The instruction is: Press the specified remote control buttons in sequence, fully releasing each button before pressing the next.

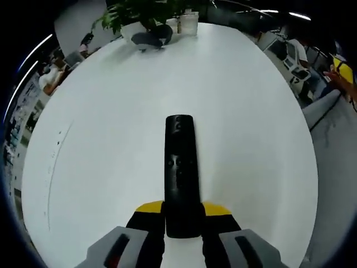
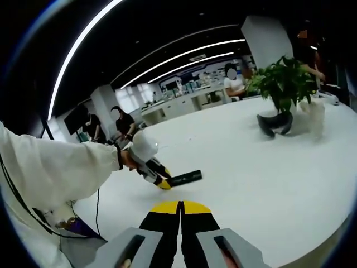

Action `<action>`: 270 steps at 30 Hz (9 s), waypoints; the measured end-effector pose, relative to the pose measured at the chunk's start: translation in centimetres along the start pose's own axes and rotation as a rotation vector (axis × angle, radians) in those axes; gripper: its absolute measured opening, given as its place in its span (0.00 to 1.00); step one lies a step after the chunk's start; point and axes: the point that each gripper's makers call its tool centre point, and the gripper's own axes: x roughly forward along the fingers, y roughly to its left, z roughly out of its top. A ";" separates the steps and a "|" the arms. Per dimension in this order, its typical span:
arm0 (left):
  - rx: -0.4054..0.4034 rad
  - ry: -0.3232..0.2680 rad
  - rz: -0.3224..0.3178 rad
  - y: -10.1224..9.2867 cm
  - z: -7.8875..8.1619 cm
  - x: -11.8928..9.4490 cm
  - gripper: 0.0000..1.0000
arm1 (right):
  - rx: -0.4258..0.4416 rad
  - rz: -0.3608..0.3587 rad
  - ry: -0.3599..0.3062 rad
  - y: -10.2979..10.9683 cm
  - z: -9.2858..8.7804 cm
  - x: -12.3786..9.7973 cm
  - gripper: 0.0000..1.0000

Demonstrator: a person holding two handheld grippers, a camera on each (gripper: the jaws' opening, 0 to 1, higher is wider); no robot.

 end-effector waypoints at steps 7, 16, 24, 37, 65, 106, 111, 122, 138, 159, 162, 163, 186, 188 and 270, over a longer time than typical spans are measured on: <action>0.021 -0.002 -0.009 -2.3 -0.6 -0.2 0.22 | -0.007 0.023 0.006 0.9 -0.3 0.3 0.00; 0.022 -0.005 -0.012 -5.7 -1.5 -0.6 0.22 | -0.025 0.078 0.040 3.3 -1.7 0.5 0.00; 0.043 0.000 -0.025 -8.3 -2.2 -1.0 0.22 | -0.034 0.101 0.034 4.9 -1.3 -0.2 0.00; 0.082 0.052 -0.043 -12.6 -3.5 -1.6 0.22 | 0.065 0.117 0.100 7.5 -3.6 -0.7 0.00; 0.063 -0.073 -0.051 -19.6 -5.2 -2.6 0.22 | 0.083 -0.007 0.263 6.7 -7.9 0.6 0.00; 0.131 -0.053 -0.085 -22.9 -5.7 -2.7 0.23 | 0.145 -0.118 0.684 1.3 -16.6 5.7 0.00; 0.116 -0.070 -0.094 -22.8 -5.7 -2.7 0.23 | 0.169 -0.108 0.709 1.4 -17.7 5.7 0.00; 0.116 -0.091 -0.094 -22.9 -5.7 -2.8 0.23 | 0.202 -0.115 0.693 1.3 -17.1 5.9 0.00; 0.104 -0.107 -0.106 -22.8 -5.7 -2.8 0.23 | 0.133 -0.157 0.710 1.4 -17.1 6.0 0.00; 0.108 -0.108 -0.096 -22.9 -5.7 -2.8 0.23 | 0.093 -0.141 0.696 1.6 -16.8 5.7 0.00; 0.107 -0.109 -0.094 -22.9 -5.7 -2.8 0.23 | 0.110 -0.116 0.702 2.2 -16.9 5.8 0.00; 0.106 -0.110 -0.094 -22.9 -5.7 -2.8 0.23 | 0.111 -0.111 0.704 2.4 -16.9 5.8 0.00; 0.120 -0.095 -0.093 -22.9 -5.7 -2.8 0.23 | 0.066 -0.115 0.767 2.8 -17.3 6.0 0.00; 0.124 -0.093 -0.094 -22.9 -5.7 -2.8 0.23 | 0.071 -0.114 0.768 2.7 -17.3 5.9 0.00; 0.100 -0.161 -0.109 -22.8 -5.6 -2.9 0.23 | -0.023 -0.107 0.840 3.9 -17.9 6.6 0.00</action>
